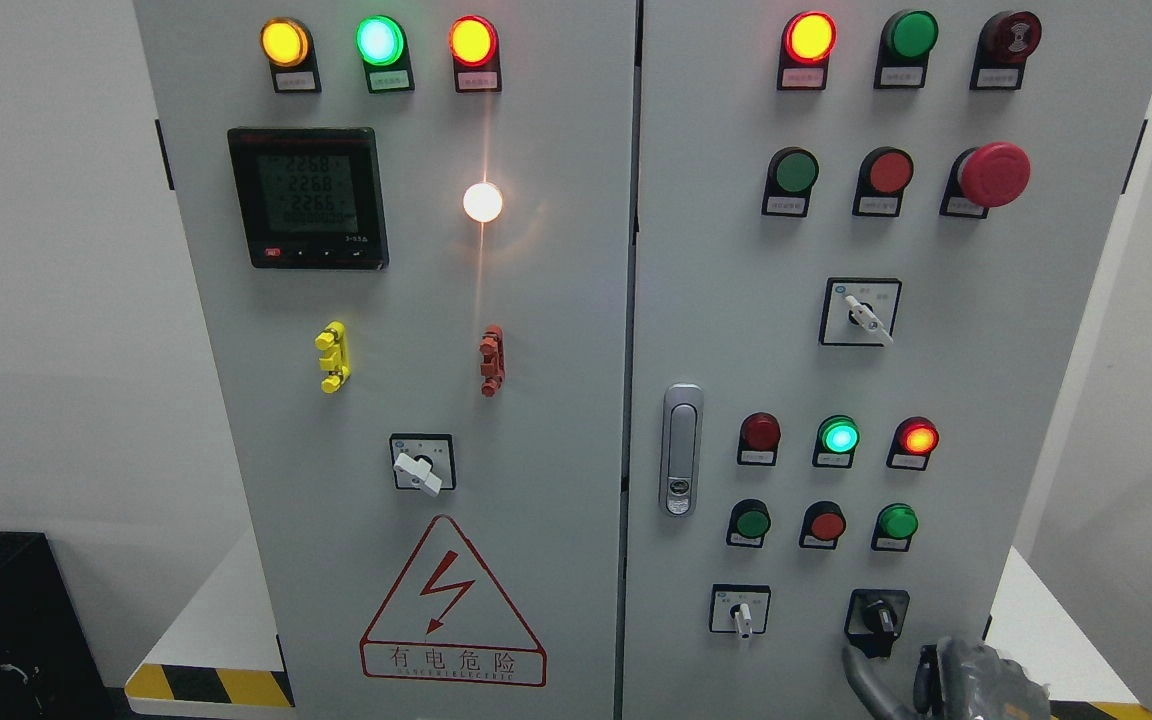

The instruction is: Flip black knob to close circuit

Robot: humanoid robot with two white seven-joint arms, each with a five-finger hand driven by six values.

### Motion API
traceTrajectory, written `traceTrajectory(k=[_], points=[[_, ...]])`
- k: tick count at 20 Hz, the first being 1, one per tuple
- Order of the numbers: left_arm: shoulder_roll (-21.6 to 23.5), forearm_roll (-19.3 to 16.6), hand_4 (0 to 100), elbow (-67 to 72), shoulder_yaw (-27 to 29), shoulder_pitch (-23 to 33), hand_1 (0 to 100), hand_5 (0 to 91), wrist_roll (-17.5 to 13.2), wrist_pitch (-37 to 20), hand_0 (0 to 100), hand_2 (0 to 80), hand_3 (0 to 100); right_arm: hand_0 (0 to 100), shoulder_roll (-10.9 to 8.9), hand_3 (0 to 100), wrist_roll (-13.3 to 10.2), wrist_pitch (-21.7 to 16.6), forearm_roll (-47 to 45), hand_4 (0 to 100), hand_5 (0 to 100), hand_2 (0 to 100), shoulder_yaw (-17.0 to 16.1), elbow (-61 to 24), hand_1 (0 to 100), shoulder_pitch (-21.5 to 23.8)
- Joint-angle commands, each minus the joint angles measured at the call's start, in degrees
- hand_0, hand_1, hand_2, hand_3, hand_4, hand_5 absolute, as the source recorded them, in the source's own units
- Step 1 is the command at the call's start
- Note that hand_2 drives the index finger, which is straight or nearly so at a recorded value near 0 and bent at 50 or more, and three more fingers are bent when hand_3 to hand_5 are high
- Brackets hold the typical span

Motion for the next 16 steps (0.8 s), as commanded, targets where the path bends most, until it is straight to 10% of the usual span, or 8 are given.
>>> traceTrajectory(k=[1,6,16], points=[[0.0,0.0,0,-1.67,0.0,1.32,56,0.0,-0.04,0.01,12,0.0,0,0,0.33,100,-1.11,-0.01,-2.15,98,100,87,2.67,-4.77,4,2.36],[0.0,0.0,0,-1.67,0.0,1.32,56,0.0,-0.04,0.01,12,0.0,0,0,0.77,100,-1.28,0.43,-9.06,95,98,81,2.84,-8.29,5,4.56],[0.0,0.0,0,-1.67,0.0,1.32,56,0.0,-0.04,0.01,12,0.0,0,0,2.27,90,-10.15,0.08,-30.86,85,79,61,4.07,-14.71,7,10.97]])
